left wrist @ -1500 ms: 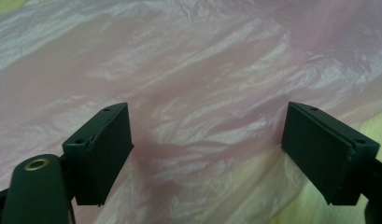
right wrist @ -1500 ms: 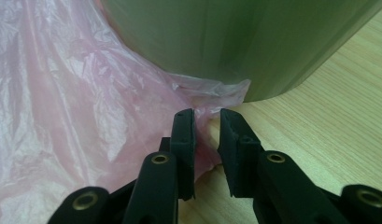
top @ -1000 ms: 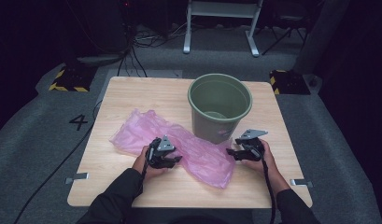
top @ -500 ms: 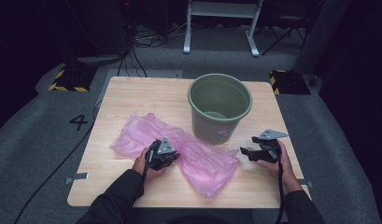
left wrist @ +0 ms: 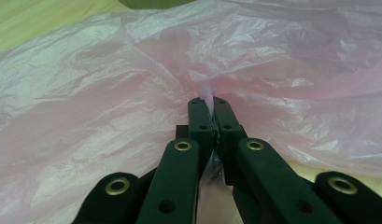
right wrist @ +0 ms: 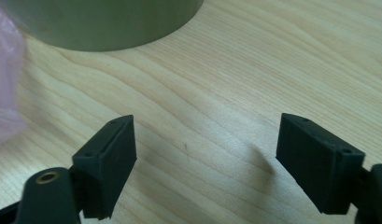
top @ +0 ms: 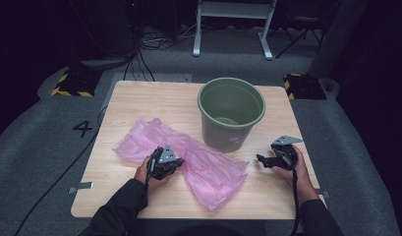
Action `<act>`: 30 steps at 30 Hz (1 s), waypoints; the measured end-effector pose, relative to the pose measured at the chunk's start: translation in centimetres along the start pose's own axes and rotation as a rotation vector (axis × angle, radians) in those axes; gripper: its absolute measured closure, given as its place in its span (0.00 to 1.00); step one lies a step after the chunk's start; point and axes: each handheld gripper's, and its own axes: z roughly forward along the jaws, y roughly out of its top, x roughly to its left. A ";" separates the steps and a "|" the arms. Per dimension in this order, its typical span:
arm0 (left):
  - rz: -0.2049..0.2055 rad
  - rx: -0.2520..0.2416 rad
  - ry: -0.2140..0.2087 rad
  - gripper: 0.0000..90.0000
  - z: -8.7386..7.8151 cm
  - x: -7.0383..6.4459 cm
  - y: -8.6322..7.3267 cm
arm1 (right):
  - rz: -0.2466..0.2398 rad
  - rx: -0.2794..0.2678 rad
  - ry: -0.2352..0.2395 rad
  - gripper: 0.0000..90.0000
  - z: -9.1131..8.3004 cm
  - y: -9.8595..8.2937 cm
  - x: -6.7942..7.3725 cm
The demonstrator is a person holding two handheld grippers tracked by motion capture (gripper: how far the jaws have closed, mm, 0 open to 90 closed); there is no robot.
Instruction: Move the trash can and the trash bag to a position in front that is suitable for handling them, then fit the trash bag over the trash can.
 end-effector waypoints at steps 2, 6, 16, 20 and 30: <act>-0.005 -0.012 0.008 0.99 -0.4 0.1 -0.1 | -0.006 0.010 -0.009 0.22 0.2 0.0 0.0; -0.019 -0.029 0.015 0.99 -1.1 0.4 -0.4 | -0.017 0.001 -0.008 0.21 0.5 0.1 0.1; -0.036 -0.088 0.046 0.99 -3.2 1.1 -0.4 | 0.023 -0.027 0.031 0.18 1.0 -0.2 -0.2; -0.038 -0.098 0.054 0.99 -3.6 1.2 -0.4 | 0.031 -0.035 0.026 0.17 1.1 -0.3 -0.1; -0.041 -0.145 0.069 0.99 -4.6 1.5 0.1 | 0.038 -0.034 0.018 0.16 1.1 -0.2 -0.1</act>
